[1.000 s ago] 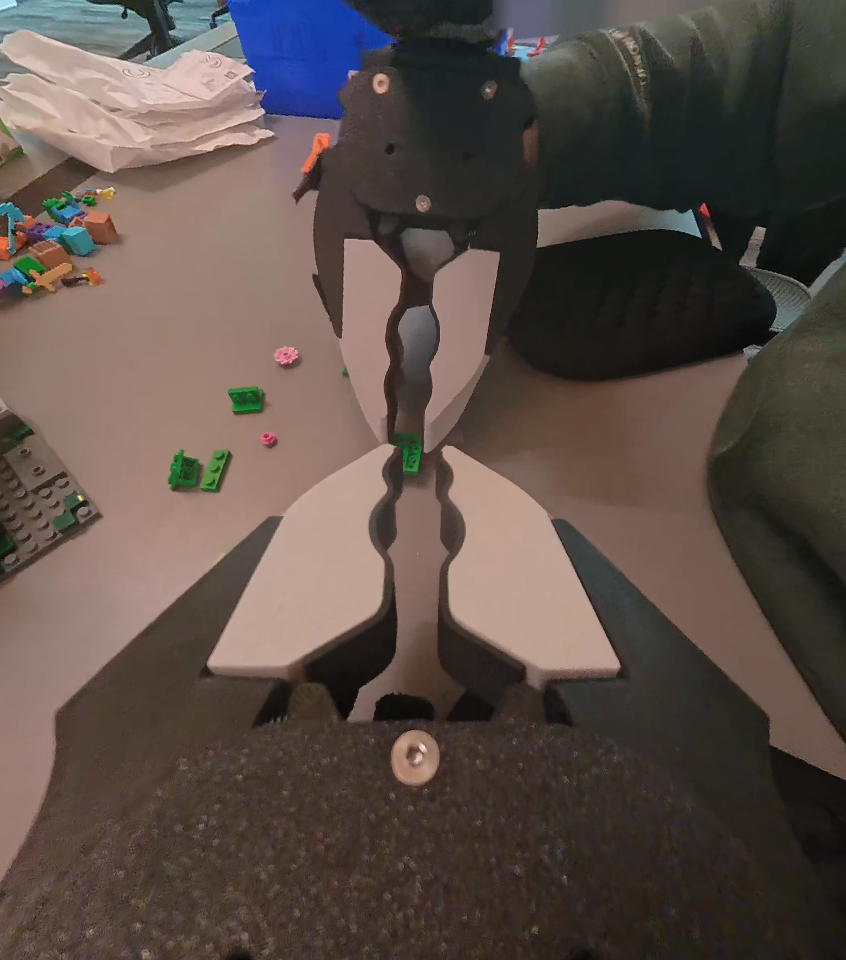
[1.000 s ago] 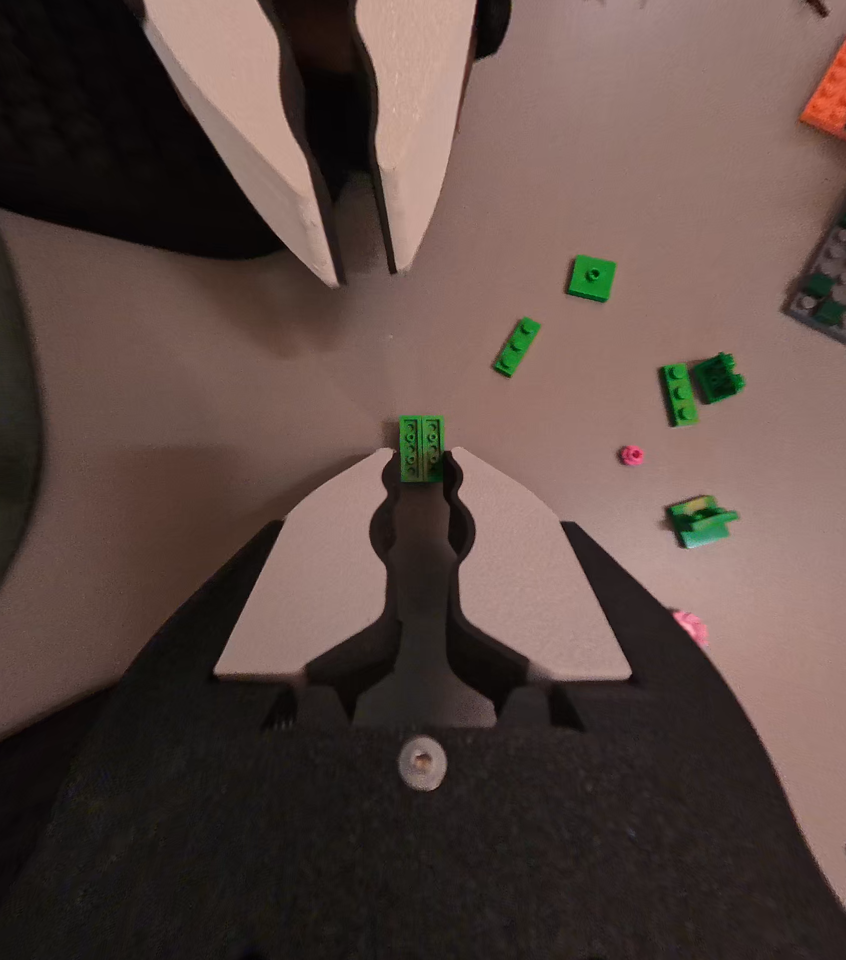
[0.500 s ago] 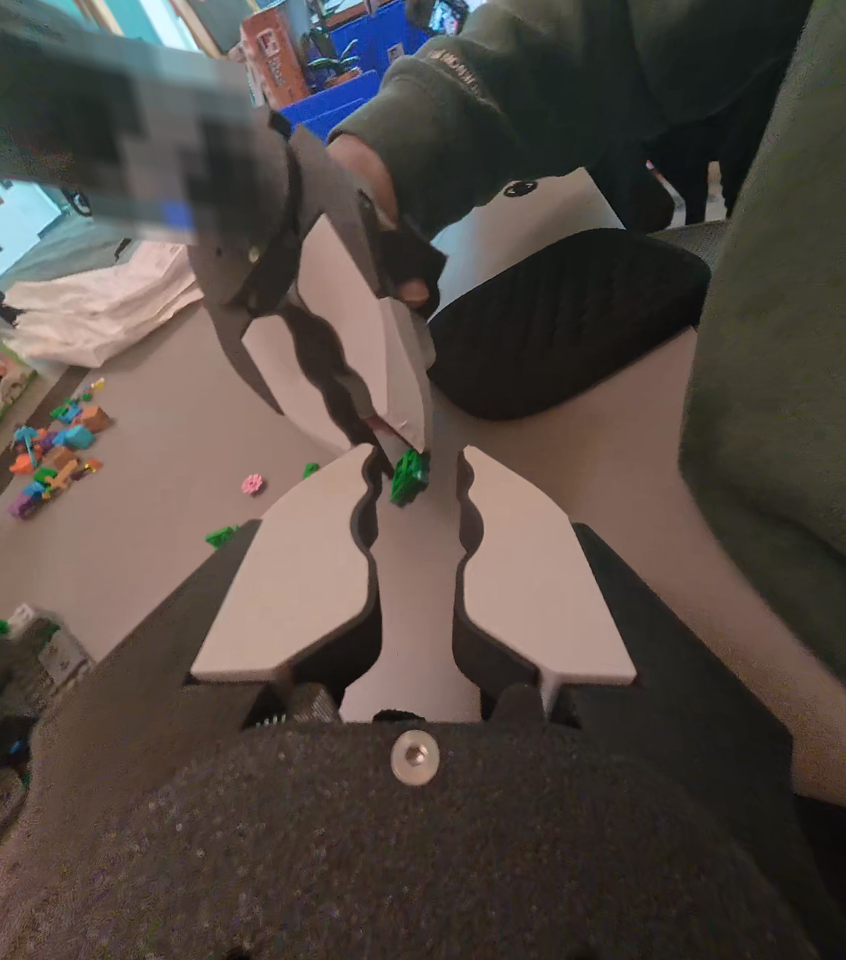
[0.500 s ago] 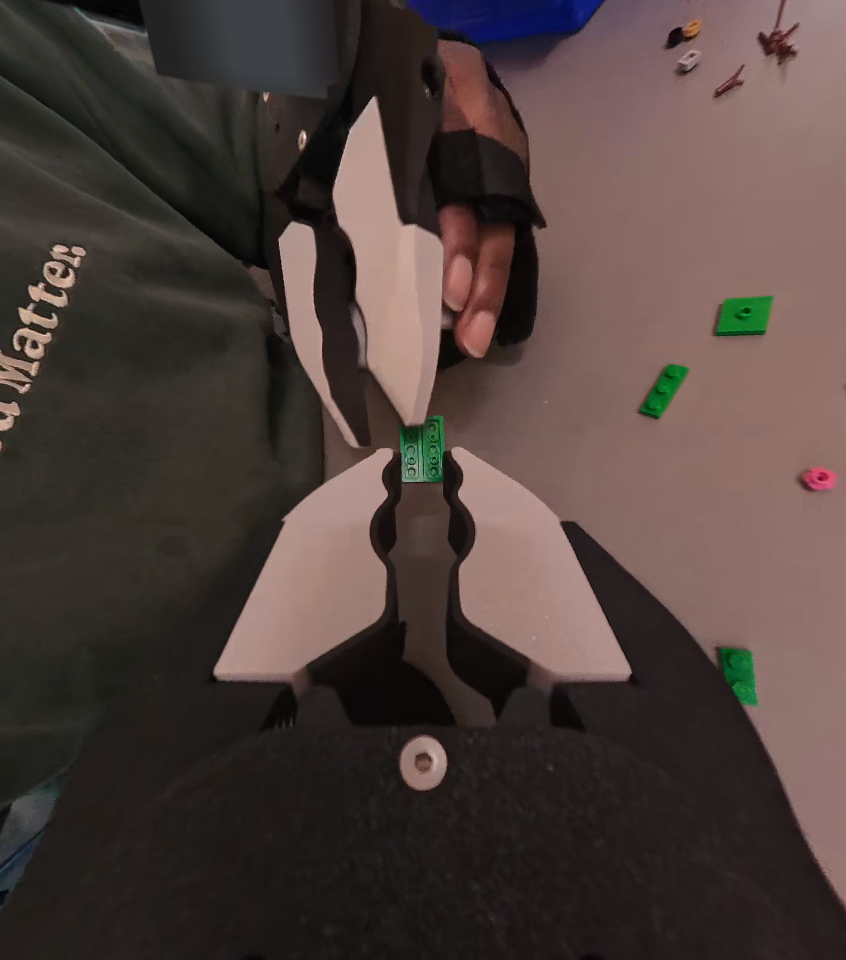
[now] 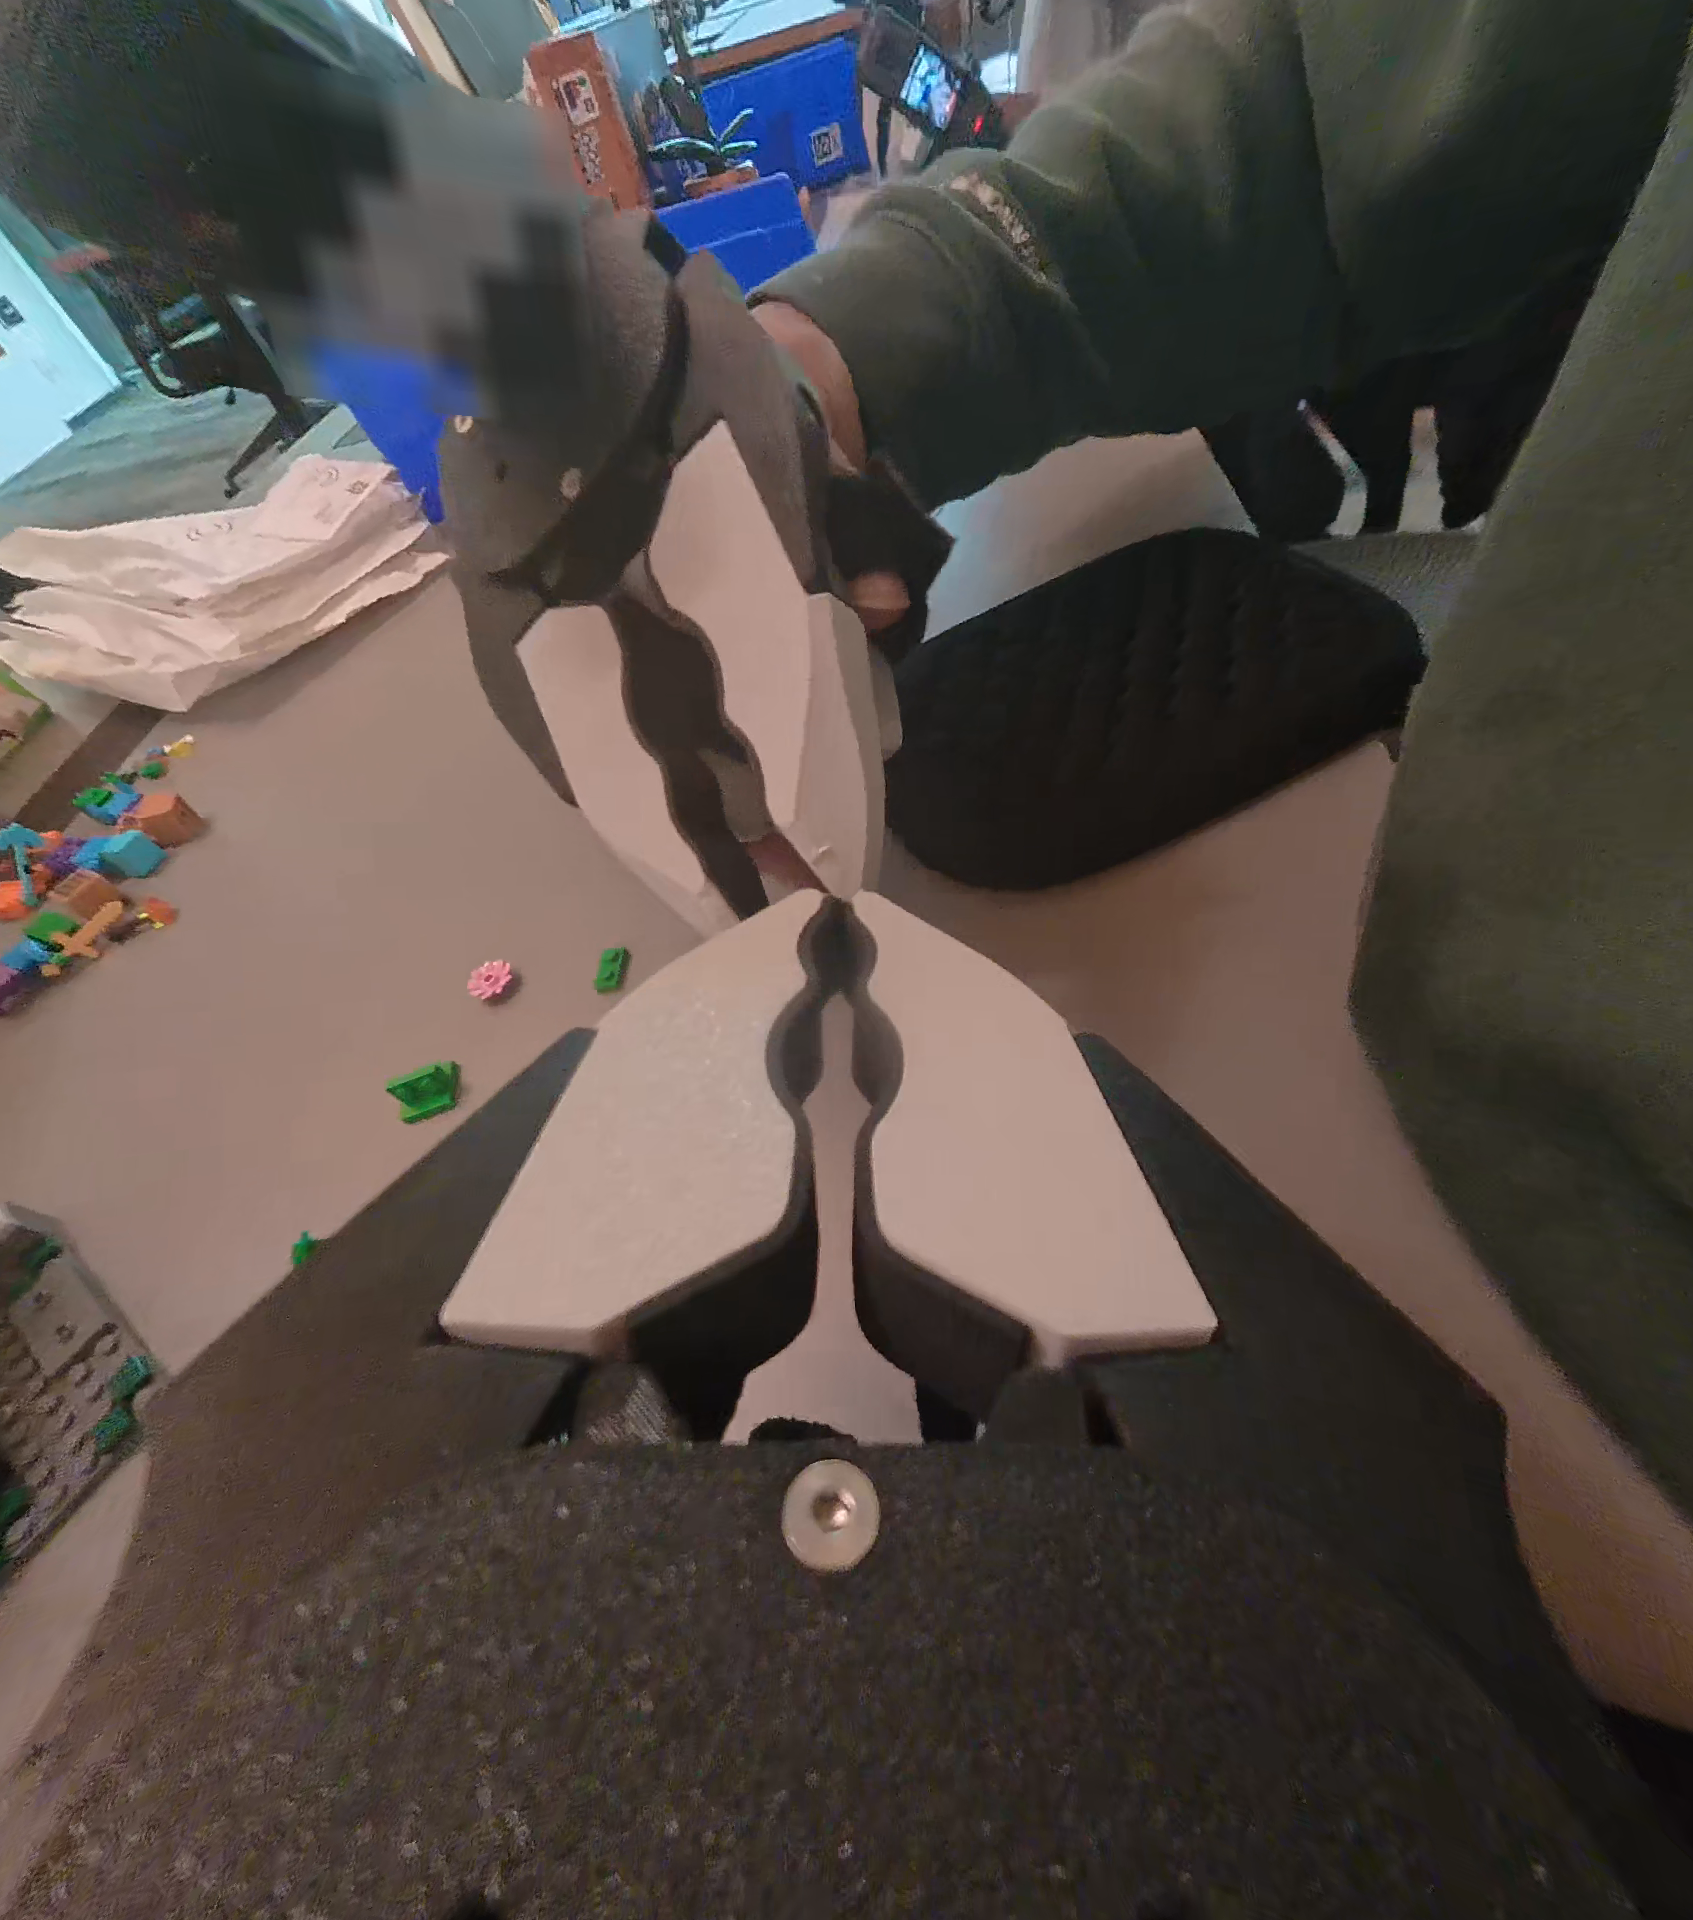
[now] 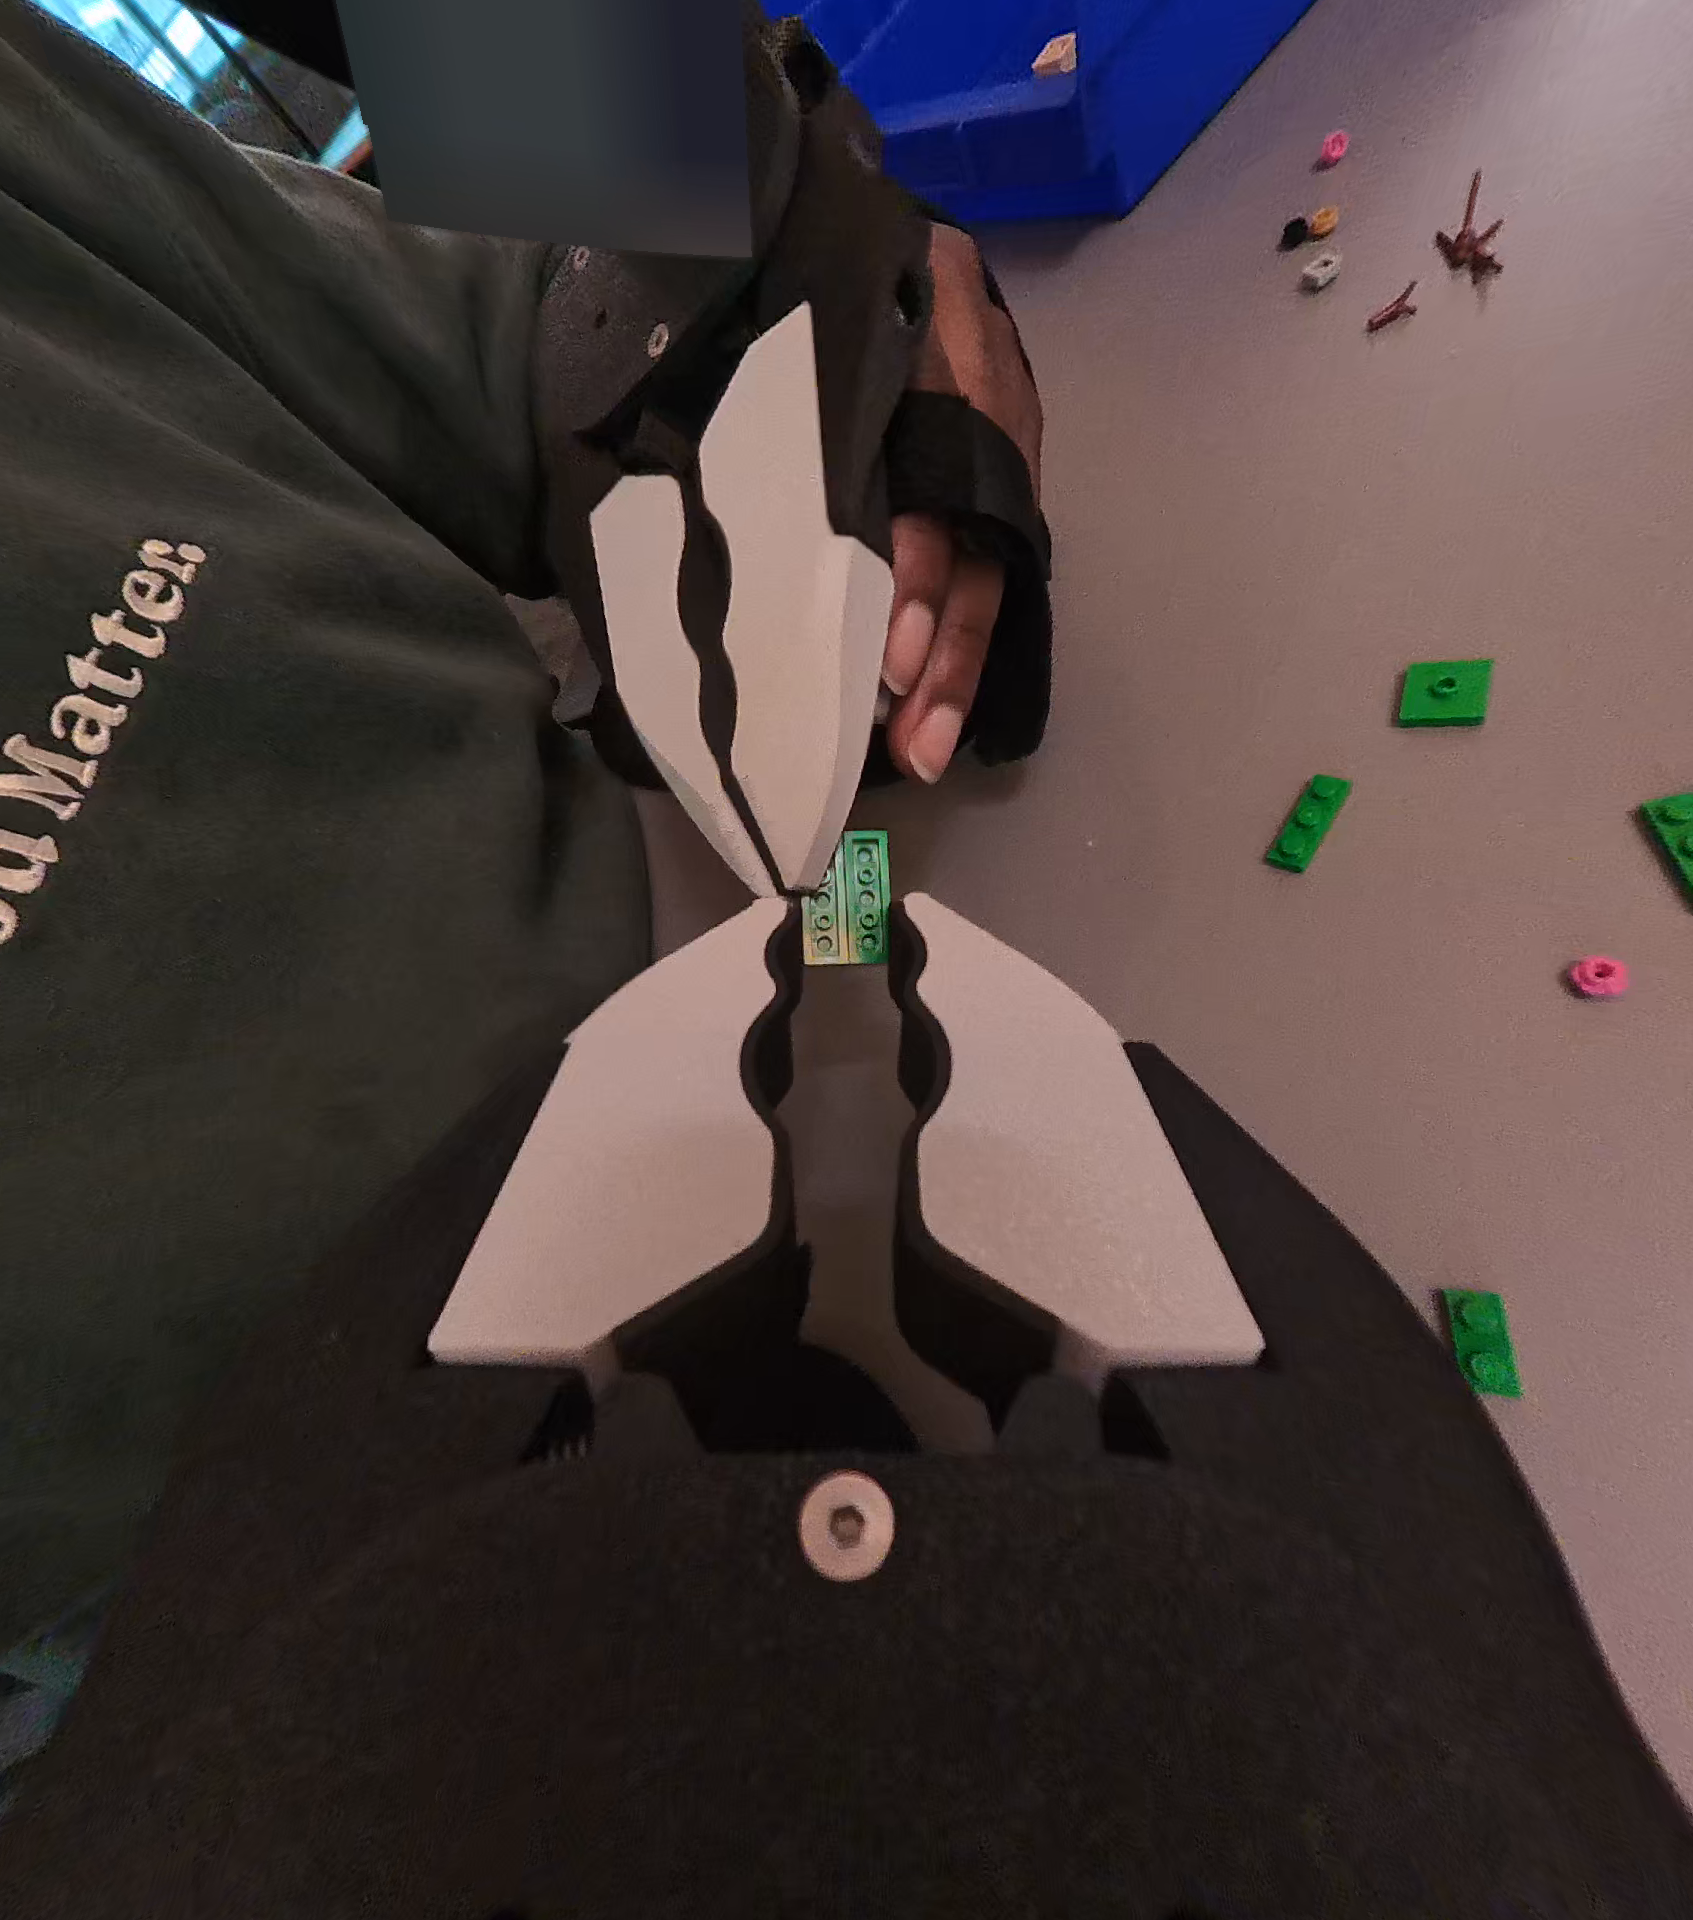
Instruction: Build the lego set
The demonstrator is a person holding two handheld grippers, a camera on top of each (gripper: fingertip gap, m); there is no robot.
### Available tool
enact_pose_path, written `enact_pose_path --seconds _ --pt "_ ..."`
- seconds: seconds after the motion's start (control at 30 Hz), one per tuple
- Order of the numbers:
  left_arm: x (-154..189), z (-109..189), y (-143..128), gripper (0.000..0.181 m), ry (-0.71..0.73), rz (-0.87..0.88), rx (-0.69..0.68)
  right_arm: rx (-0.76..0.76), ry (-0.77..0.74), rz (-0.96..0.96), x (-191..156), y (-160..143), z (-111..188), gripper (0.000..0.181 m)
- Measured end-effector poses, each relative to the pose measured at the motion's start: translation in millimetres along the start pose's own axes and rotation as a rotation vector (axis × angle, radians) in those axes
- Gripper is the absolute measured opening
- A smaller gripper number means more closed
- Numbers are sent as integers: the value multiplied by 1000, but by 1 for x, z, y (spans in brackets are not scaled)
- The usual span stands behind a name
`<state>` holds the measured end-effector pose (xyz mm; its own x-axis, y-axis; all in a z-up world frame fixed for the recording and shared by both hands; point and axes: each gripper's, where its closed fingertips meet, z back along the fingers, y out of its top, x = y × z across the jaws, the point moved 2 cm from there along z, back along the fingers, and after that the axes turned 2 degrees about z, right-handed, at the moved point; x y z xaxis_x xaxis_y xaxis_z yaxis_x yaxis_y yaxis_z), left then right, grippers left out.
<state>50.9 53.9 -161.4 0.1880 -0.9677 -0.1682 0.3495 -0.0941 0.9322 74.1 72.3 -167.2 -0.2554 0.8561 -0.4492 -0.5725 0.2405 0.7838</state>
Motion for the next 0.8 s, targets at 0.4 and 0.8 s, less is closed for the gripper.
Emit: enact_pose_path --seconds 0.4,0.8 --pt "-11 -1 17 0 -46 236 91 154 -40 -41 -4 11 18 15" --pt "-19 1 13 0 -61 368 105 24 -434 354 3 -8 16 27"
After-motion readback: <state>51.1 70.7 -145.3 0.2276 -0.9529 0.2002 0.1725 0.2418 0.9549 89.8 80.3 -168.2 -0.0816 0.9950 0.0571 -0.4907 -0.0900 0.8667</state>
